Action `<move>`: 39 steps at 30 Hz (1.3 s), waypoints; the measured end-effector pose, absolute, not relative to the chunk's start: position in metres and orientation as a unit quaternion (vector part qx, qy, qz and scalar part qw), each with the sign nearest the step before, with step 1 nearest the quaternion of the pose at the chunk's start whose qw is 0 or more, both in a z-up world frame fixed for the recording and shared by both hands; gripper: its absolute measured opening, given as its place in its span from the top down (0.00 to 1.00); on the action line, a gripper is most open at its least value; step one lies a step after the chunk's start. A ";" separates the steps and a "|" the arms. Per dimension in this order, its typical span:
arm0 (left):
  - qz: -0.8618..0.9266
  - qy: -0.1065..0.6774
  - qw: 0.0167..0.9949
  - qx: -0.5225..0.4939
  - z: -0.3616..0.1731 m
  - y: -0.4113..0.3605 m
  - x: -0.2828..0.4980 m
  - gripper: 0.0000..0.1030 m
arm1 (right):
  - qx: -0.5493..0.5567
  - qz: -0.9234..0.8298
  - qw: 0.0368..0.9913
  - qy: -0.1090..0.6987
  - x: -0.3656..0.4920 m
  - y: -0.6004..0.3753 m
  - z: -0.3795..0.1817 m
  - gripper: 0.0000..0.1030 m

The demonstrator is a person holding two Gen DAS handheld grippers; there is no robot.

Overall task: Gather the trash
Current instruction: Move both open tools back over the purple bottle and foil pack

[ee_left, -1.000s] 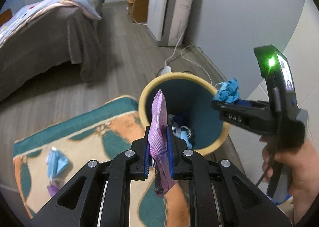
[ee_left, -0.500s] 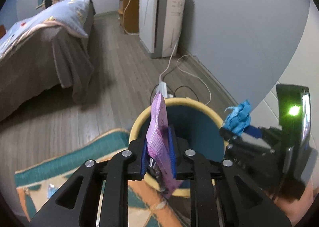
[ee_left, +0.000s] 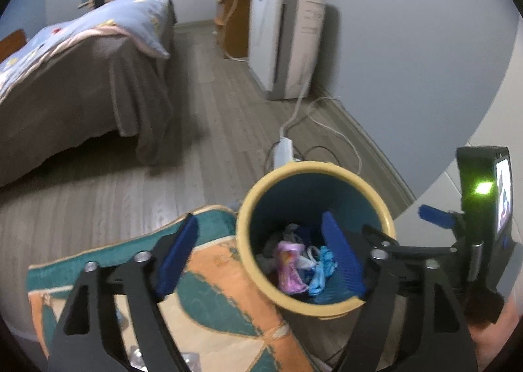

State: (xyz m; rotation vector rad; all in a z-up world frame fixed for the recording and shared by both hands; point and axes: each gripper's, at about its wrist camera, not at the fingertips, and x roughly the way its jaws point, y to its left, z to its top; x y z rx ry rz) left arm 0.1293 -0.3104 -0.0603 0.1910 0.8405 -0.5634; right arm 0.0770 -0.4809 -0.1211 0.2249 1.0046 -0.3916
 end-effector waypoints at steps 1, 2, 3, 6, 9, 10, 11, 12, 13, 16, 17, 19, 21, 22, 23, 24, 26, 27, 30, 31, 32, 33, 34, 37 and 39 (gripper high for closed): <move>-0.263 0.403 0.872 0.088 -0.060 -0.305 0.130 0.14 | 0.104 -0.185 0.852 0.478 0.077 -0.480 -0.121 0.06; -0.253 0.402 0.876 0.084 -0.060 -0.299 0.130 0.11 | 0.102 -0.184 0.853 0.478 0.077 -0.479 -0.121 0.06; -0.244 0.401 0.879 0.081 -0.059 -0.293 0.130 0.09 | 0.098 -0.183 0.853 0.479 0.078 -0.477 -0.120 0.06; -0.224 0.404 0.883 0.077 -0.060 -0.274 0.130 0.08 | 0.087 -0.179 0.856 0.477 0.079 -0.472 -0.118 0.06; -0.200 0.410 0.887 0.073 -0.064 -0.249 0.129 0.07 | 0.080 -0.177 0.859 0.474 0.080 -0.466 -0.114 0.06; -0.191 0.413 0.888 0.071 -0.065 -0.241 0.129 0.07 | 0.078 -0.174 0.860 0.474 0.080 -0.464 -0.113 0.06; -0.182 0.416 0.889 0.067 -0.067 -0.231 0.128 0.07 | 0.075 -0.171 0.861 0.473 0.081 -0.460 -0.111 0.06; -0.175 0.417 0.890 0.063 -0.068 -0.220 0.127 0.07 | 0.071 -0.167 0.863 0.471 0.081 -0.456 -0.109 0.06; -0.166 0.419 0.891 0.062 -0.070 -0.208 0.126 0.07 | 0.067 -0.164 0.865 0.470 0.082 -0.452 -0.108 0.06; -0.142 0.422 0.892 0.074 -0.075 -0.184 0.122 0.07 | 0.046 -0.154 0.869 0.468 0.084 -0.438 -0.106 0.06; -0.132 0.424 0.892 0.084 -0.077 -0.174 0.120 0.07 | 0.038 -0.152 0.870 0.468 0.085 -0.433 -0.106 0.06; -0.114 0.427 0.892 0.100 -0.081 -0.157 0.116 0.07 | 0.028 -0.149 0.869 0.471 0.087 -0.424 -0.106 0.06; -0.100 0.432 0.890 0.106 -0.083 -0.138 0.112 0.07 | 0.020 -0.144 0.866 0.478 0.090 -0.414 -0.109 0.06; -0.095 0.434 0.890 0.108 -0.084 -0.131 0.110 0.07 | 0.017 -0.140 0.865 0.482 0.091 -0.408 -0.110 0.06; -0.088 0.435 0.890 0.108 -0.085 -0.121 0.107 0.07 | 0.016 -0.134 0.864 0.484 0.092 -0.402 -0.110 0.06; -0.081 0.436 0.890 0.108 -0.085 -0.113 0.104 0.07 | 0.014 -0.126 0.864 0.487 0.092 -0.395 -0.110 0.06; -0.071 0.437 0.891 0.100 -0.085 -0.093 0.097 0.07 | 0.011 -0.113 0.864 0.490 0.094 -0.383 -0.108 0.06; -0.069 0.437 0.891 0.097 -0.086 -0.086 0.095 0.07 | 0.010 -0.106 0.865 0.490 0.095 -0.376 -0.106 0.06; -0.058 0.436 0.893 0.096 -0.085 -0.062 0.082 0.07 | 0.006 -0.080 0.870 0.486 0.095 -0.354 -0.100 0.06; -0.059 0.434 0.894 0.094 -0.085 -0.054 0.078 0.07 | 0.003 -0.069 0.872 0.485 0.095 -0.347 -0.099 0.06; -0.059 0.432 0.895 0.094 -0.085 -0.051 0.074 0.07 | -0.004 -0.056 0.873 0.484 0.095 -0.336 -0.099 0.06; -0.060 0.430 0.896 0.095 -0.086 -0.044 0.070 0.07 | -0.015 -0.045 0.874 0.483 0.095 -0.324 -0.100 0.06; -0.061 0.429 0.896 0.097 -0.087 -0.039 0.067 0.07 | -0.026 -0.035 0.874 0.484 0.094 -0.315 -0.102 0.06; -0.059 0.438 0.892 0.095 -0.096 -0.018 0.061 0.07 | -0.049 0.001 0.870 0.491 0.093 -0.283 -0.108 0.06; -0.064 0.449 0.888 0.073 -0.102 -0.009 0.065 0.07 | -0.047 0.032 0.867 0.495 0.092 -0.263 -0.114 0.06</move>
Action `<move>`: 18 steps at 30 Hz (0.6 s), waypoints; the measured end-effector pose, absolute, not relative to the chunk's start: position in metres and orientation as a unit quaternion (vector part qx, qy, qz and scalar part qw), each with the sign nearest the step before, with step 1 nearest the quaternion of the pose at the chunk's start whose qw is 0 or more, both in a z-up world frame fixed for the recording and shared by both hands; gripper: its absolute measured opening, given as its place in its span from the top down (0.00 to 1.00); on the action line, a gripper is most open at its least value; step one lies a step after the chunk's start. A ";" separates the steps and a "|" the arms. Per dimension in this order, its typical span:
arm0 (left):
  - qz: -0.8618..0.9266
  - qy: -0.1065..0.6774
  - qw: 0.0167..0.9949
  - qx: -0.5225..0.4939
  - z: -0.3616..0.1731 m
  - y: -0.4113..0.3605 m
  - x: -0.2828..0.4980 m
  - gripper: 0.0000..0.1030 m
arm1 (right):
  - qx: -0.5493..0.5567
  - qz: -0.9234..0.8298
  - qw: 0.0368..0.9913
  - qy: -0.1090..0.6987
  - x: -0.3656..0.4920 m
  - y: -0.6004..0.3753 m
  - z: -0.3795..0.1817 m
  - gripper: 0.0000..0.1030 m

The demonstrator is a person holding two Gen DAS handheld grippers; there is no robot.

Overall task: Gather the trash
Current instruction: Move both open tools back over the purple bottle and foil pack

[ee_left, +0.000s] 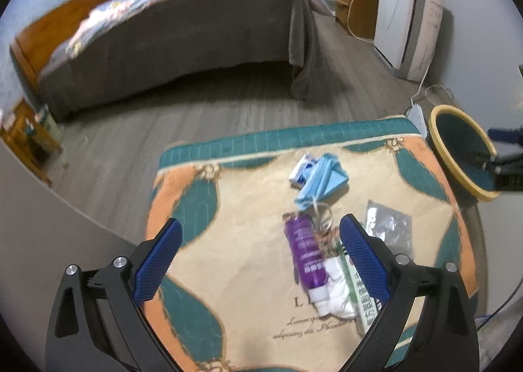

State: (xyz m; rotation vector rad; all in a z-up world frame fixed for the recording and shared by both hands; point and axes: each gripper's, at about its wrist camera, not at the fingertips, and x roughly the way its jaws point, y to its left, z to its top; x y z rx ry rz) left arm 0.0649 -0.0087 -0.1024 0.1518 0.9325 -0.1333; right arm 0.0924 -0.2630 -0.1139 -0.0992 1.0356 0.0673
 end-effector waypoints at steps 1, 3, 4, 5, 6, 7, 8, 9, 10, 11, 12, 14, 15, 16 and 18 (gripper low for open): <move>-0.068 0.454 0.886 0.058 -0.106 -0.002 0.066 0.07 | -0.046 0.041 0.866 0.497 0.092 -0.255 -0.117 0.06; -0.071 0.462 0.883 0.050 -0.113 0.004 0.067 0.07 | -0.045 0.060 0.859 0.507 0.095 -0.241 -0.125 0.06; -0.071 0.468 0.879 0.055 -0.118 0.005 0.069 0.07 | -0.047 0.065 0.855 0.513 0.096 -0.235 -0.130 0.06; -0.071 0.470 0.878 0.060 -0.121 0.005 0.069 0.07 | -0.052 0.073 0.848 0.522 0.098 -0.226 -0.137 0.06; -0.073 0.473 0.876 0.067 -0.125 0.005 0.070 0.07 | -0.057 0.078 0.845 0.527 0.098 -0.221 -0.141 0.06; -0.075 0.475 0.874 0.071 -0.128 0.004 0.071 0.07 | -0.063 0.084 0.840 0.532 0.099 -0.216 -0.146 0.06; -0.079 0.478 0.872 0.076 -0.132 0.004 0.071 0.07 | -0.075 0.093 0.833 0.540 0.100 -0.208 -0.154 0.06; -0.082 0.480 0.870 0.076 -0.135 0.004 0.072 0.07 | -0.084 0.099 0.829 0.544 0.099 -0.205 -0.159 0.06; -0.085 0.484 0.868 0.075 -0.138 0.004 0.073 0.07 | -0.096 0.107 0.822 0.551 0.098 -0.198 -0.165 0.06; -0.088 0.488 0.866 0.072 -0.141 0.003 0.074 0.07 | -0.105 0.115 0.817 0.555 0.097 -0.194 -0.171 0.06; -0.091 0.492 0.863 0.068 -0.144 0.002 0.076 0.07 | -0.110 0.122 0.813 0.559 0.096 -0.191 -0.175 0.06; -0.097 0.498 0.859 0.063 -0.148 0.000 0.079 0.07 | -0.113 0.144 0.802 0.569 0.094 -0.186 -0.184 0.06; -0.099 0.500 0.858 0.062 -0.150 -0.002 0.081 0.07 | -0.114 0.154 0.797 0.573 0.094 -0.183 -0.188 0.06; -0.101 0.502 0.857 0.063 -0.152 -0.003 0.082 0.07 | -0.114 0.162 0.792 0.577 0.093 -0.181 -0.191 0.06; -0.103 0.509 0.852 0.068 -0.159 -0.008 0.086 0.07 | -0.118 0.183 0.781 0.585 0.092 -0.175 -0.198 0.06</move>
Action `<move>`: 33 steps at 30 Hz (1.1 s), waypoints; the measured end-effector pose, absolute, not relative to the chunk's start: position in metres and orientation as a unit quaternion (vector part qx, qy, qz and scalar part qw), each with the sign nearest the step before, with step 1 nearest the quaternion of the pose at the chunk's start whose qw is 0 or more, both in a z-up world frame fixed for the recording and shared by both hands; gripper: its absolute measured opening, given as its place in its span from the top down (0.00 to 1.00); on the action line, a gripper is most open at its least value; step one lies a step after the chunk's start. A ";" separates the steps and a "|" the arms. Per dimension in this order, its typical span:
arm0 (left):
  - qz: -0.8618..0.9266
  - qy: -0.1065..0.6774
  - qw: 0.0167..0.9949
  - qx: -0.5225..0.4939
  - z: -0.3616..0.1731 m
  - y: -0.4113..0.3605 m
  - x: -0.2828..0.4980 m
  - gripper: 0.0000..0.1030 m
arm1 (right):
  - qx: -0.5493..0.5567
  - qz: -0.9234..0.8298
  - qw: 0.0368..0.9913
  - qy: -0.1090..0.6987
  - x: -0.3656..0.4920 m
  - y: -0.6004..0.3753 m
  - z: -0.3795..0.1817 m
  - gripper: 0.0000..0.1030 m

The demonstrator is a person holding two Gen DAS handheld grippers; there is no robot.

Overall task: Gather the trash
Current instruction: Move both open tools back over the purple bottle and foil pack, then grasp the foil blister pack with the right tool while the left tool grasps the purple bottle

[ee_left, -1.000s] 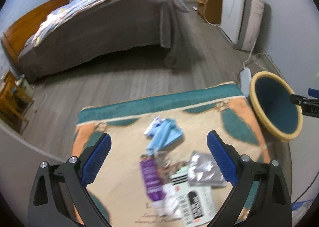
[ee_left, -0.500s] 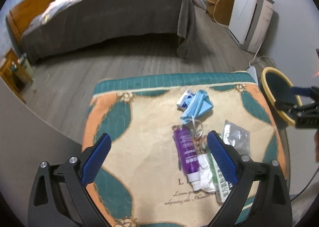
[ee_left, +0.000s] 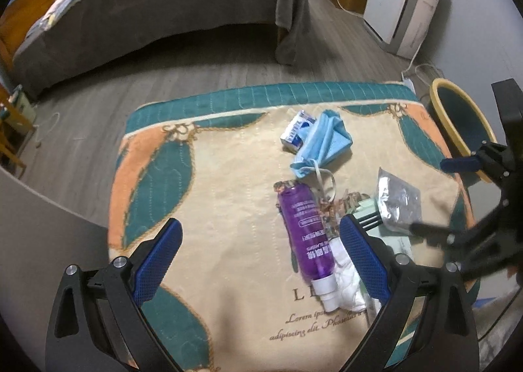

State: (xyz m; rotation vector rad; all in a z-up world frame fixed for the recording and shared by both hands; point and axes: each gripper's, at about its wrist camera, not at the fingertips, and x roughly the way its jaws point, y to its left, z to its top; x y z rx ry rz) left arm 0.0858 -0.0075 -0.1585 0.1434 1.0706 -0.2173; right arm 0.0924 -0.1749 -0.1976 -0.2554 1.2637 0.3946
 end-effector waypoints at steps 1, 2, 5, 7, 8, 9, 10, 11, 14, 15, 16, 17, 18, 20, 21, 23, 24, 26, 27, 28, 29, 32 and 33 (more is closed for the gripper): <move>-0.104 0.513 0.849 0.075 -0.163 -0.010 0.088 0.07 | -0.122 0.188 0.777 0.588 0.093 -0.172 -0.201 0.06; -0.104 0.515 0.847 0.079 -0.166 -0.012 0.089 0.07 | -0.130 0.192 0.773 0.591 0.093 -0.169 -0.204 0.06; -0.103 0.527 0.838 0.096 -0.177 -0.017 0.094 0.07 | -0.153 0.184 0.765 0.597 0.097 -0.166 -0.215 0.06; -0.103 0.535 0.833 0.097 -0.183 -0.018 0.098 0.07 | -0.158 0.174 0.765 0.600 0.102 -0.167 -0.219 0.06; -0.104 0.540 0.830 0.094 -0.187 -0.020 0.100 0.07 | -0.158 0.162 0.767 0.600 0.107 -0.171 -0.222 0.06; -0.105 0.543 0.828 0.093 -0.190 -0.021 0.102 0.07 | -0.154 0.154 0.770 0.600 0.110 -0.173 -0.223 0.06; -0.106 0.546 0.826 0.093 -0.193 -0.022 0.104 0.07 | -0.148 0.145 0.774 0.599 0.114 -0.178 -0.223 0.06; -0.106 0.549 0.823 0.095 -0.196 -0.024 0.106 0.07 | -0.143 0.129 0.778 0.598 0.118 -0.183 -0.223 0.06; -0.104 0.565 0.812 0.105 -0.209 -0.030 0.110 0.07 | -0.122 0.092 0.782 0.604 0.128 -0.202 -0.226 0.06; -0.102 0.568 0.810 0.108 -0.212 -0.031 0.111 0.07 | -0.113 0.090 0.781 0.608 0.130 -0.206 -0.227 0.06; -0.098 0.574 0.806 0.111 -0.217 -0.032 0.112 0.07 | -0.102 0.088 0.779 0.613 0.131 -0.211 -0.230 0.06; -0.098 0.577 0.803 0.111 -0.219 -0.032 0.114 0.07 | -0.097 0.087 0.777 0.616 0.132 -0.213 -0.231 0.06; -0.097 0.581 0.801 0.108 -0.222 -0.031 0.115 0.07 | -0.095 0.087 0.775 0.619 0.132 -0.215 -0.232 0.07; -0.089 0.587 0.798 0.106 -0.225 -0.028 0.118 0.07 | -0.091 0.094 0.774 0.619 0.132 -0.215 -0.230 0.07; -0.086 0.591 0.796 0.104 -0.227 -0.026 0.119 0.07 | -0.090 0.101 0.774 0.618 0.132 -0.214 -0.229 0.07; -0.083 0.594 0.795 0.095 -0.229 -0.020 0.121 0.07 | -0.093 0.115 0.771 0.619 0.131 -0.211 -0.228 0.09; -0.083 0.594 0.795 0.092 -0.229 -0.018 0.122 0.09 | -0.095 0.119 0.769 0.621 0.132 -0.210 -0.227 0.13; -0.085 0.594 0.795 0.087 -0.230 -0.014 0.124 0.10 | -0.104 0.127 0.761 0.628 0.131 -0.201 -0.232 0.16; -0.088 0.593 0.796 0.085 -0.229 -0.013 0.124 0.13 | -0.111 0.130 0.757 0.630 0.130 -0.197 -0.235 0.16; -0.093 0.593 0.796 0.082 -0.229 -0.012 0.124 0.16 | -0.119 0.130 0.756 0.631 0.131 -0.194 -0.237 0.16; -0.098 0.593 0.795 0.080 -0.229 -0.013 0.125 0.19 | -0.133 0.129 0.754 0.630 0.130 -0.191 -0.239 0.16; -0.107 0.595 0.792 0.085 -0.231 -0.017 0.124 0.23 | -0.134 0.128 0.757 0.627 0.128 -0.187 -0.241 0.17; -0.110 0.596 0.791 0.088 -0.232 -0.019 0.122 0.26 | -0.131 0.127 0.757 0.627 0.129 -0.188 -0.241 0.17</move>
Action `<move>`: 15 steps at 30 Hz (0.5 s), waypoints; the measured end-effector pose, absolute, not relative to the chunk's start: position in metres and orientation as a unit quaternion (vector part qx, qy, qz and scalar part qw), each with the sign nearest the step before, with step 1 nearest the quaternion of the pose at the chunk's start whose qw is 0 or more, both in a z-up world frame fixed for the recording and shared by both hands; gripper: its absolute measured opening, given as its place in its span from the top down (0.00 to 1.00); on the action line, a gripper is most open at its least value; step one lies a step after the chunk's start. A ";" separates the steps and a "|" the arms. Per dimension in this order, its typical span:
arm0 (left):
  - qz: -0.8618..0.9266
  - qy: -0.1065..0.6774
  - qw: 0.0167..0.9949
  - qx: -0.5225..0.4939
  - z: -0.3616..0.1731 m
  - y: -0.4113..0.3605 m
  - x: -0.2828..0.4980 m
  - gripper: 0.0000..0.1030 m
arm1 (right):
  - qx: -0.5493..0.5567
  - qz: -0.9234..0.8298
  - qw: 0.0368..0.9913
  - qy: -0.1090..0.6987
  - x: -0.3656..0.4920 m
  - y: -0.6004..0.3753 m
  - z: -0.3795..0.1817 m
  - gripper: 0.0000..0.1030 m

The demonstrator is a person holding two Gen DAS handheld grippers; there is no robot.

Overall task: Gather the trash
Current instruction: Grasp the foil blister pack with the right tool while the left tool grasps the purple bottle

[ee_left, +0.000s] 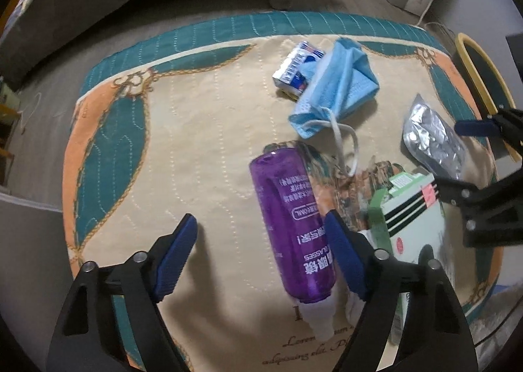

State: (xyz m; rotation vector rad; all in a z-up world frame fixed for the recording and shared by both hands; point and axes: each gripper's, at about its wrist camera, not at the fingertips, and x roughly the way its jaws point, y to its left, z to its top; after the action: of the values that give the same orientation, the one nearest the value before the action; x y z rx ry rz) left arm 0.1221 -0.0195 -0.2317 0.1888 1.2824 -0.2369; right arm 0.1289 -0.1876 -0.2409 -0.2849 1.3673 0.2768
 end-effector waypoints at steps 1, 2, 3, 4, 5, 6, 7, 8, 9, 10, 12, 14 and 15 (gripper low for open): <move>-0.112 0.597 0.789 0.089 -0.232 -0.023 0.122 0.27 | -0.130 0.126 0.757 0.627 0.129 -0.186 -0.241 0.18; -0.115 0.598 0.788 0.091 -0.233 -0.025 0.121 0.29 | -0.132 0.127 0.757 0.627 0.130 -0.187 -0.242 0.19; -0.116 0.598 0.787 0.094 -0.236 -0.031 0.121 0.29 | -0.135 0.128 0.757 0.626 0.130 -0.186 -0.242 0.20; -0.117 0.599 0.786 0.097 -0.237 -0.031 0.121 0.29 | -0.136 0.130 0.758 0.625 0.129 -0.185 -0.241 0.23; -0.119 0.599 0.786 0.100 -0.238 -0.031 0.121 0.30 | -0.136 0.133 0.758 0.624 0.130 -0.186 -0.241 0.24; -0.119 0.598 0.786 0.102 -0.238 -0.033 0.120 0.31 | -0.134 0.133 0.758 0.624 0.129 -0.186 -0.240 0.26; -0.119 0.597 0.787 0.103 -0.238 -0.032 0.119 0.33 | -0.132 0.135 0.758 0.625 0.129 -0.186 -0.240 0.28; -0.119 0.596 0.788 0.103 -0.237 -0.032 0.119 0.36 | -0.129 0.136 0.757 0.625 0.129 -0.183 -0.240 0.29; -0.120 0.594 0.789 0.101 -0.238 -0.037 0.119 0.40 | -0.127 0.136 0.757 0.627 0.128 -0.183 -0.240 0.29; -0.120 0.594 0.789 0.100 -0.237 -0.038 0.119 0.41 | -0.125 0.136 0.757 0.627 0.128 -0.183 -0.240 0.29; -0.117 0.592 0.791 0.099 -0.235 -0.037 0.118 0.45 | -0.124 0.135 0.757 0.627 0.128 -0.186 -0.236 0.29; -0.116 0.590 0.793 0.098 -0.234 -0.040 0.118 0.51 | -0.121 0.134 0.756 0.629 0.126 -0.190 -0.233 0.30; -0.118 0.589 0.793 0.097 -0.232 -0.041 0.117 0.57 | -0.121 0.134 0.757 0.629 0.124 -0.190 -0.235 0.30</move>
State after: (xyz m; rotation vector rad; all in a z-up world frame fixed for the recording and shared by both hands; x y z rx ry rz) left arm 0.1174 -0.0414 -0.2324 0.2084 1.2672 -0.2534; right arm 0.1237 -0.1899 -0.2346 -0.2628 1.3701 0.2912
